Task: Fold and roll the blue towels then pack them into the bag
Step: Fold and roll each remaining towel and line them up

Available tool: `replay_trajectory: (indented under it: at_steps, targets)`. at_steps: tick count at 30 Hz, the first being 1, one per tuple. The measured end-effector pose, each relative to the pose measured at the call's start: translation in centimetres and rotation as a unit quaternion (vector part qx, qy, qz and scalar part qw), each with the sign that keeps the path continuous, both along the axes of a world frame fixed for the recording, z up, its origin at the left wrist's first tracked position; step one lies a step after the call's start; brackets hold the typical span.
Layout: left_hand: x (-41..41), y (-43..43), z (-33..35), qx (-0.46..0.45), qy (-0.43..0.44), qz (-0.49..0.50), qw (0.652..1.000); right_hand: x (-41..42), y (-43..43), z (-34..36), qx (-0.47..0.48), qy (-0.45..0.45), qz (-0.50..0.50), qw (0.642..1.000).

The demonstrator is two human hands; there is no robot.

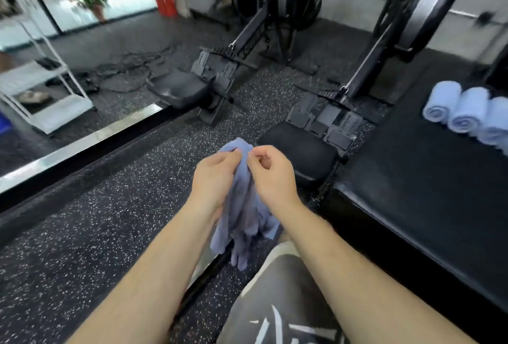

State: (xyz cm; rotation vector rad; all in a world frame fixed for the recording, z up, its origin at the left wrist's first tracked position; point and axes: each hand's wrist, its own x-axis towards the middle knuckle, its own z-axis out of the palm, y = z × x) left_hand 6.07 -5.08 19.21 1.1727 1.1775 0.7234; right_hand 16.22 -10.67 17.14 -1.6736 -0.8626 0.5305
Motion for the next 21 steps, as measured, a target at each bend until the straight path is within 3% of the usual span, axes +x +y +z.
replay_trajectory:
  at_steps: [6,12,15,19,21]
  targets:
    - [7.3,-2.6,10.8,0.128,-0.064,-0.093,0.985,7.4,-5.5,10.7,0.083,-0.149,0.013,0.985]
    - [15.6,-7.9,18.5,0.188,-0.119,-0.222,0.949,14.4,-13.7,17.4,0.161,-0.088,-0.085,0.979]
    - [19.9,-11.3,20.6,0.207,-0.115,-0.267,0.934,18.0,-17.4,17.6,0.121,-0.04,-0.161,0.979]
    - [24.5,-15.4,21.4,0.195,-0.125,-0.332,0.914,22.1,-23.2,16.4,-0.012,-0.02,-0.27,0.963]
    - [26.4,-17.2,21.2,0.189,-0.124,-0.351,0.909,23.3,-25.5,15.9,-0.043,0.062,-0.27,0.96]
